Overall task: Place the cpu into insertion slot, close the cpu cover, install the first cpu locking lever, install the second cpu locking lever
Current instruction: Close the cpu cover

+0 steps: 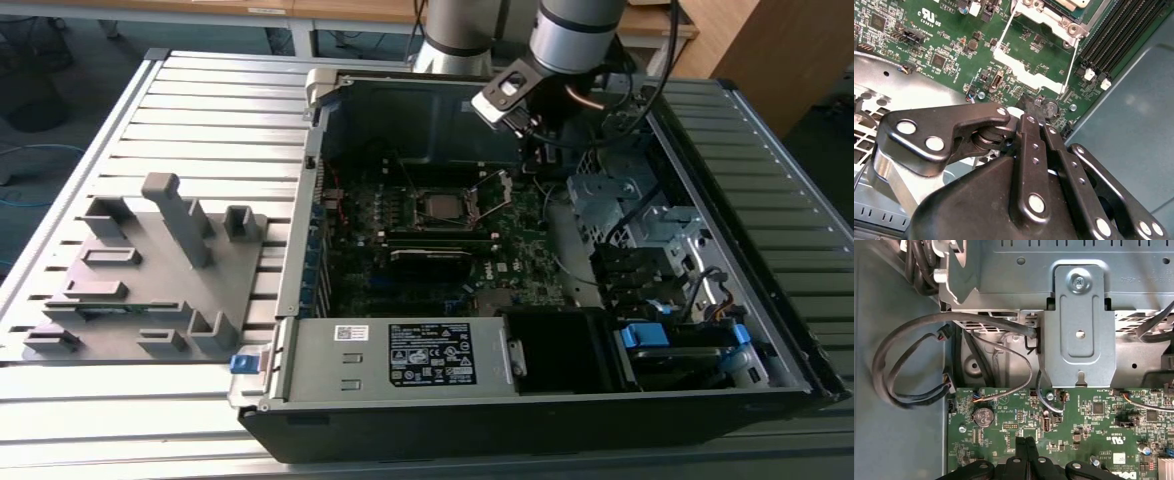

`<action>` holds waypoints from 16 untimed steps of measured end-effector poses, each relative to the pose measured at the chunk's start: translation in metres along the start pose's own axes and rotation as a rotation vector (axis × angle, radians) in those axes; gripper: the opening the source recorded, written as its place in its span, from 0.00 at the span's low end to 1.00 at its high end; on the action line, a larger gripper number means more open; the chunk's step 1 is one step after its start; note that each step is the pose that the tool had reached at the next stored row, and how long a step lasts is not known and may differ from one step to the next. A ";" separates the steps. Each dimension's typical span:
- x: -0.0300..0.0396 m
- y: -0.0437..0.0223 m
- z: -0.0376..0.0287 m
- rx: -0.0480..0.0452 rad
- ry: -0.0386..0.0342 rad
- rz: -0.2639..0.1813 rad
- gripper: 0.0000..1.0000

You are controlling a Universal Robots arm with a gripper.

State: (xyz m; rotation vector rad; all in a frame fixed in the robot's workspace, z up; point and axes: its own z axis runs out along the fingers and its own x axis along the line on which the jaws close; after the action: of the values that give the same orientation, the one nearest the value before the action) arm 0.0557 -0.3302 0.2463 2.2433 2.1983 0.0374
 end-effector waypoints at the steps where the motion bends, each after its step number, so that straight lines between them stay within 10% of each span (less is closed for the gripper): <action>1: 0.0000 0.0001 0.0007 0.0000 -0.0001 0.000 0.10; 16: -0.0001 0.0001 0.0077 0.0000 -0.0001 0.001 0.10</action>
State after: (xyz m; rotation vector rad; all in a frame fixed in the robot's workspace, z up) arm 0.0560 -0.3302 0.2386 2.2447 2.1968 0.0373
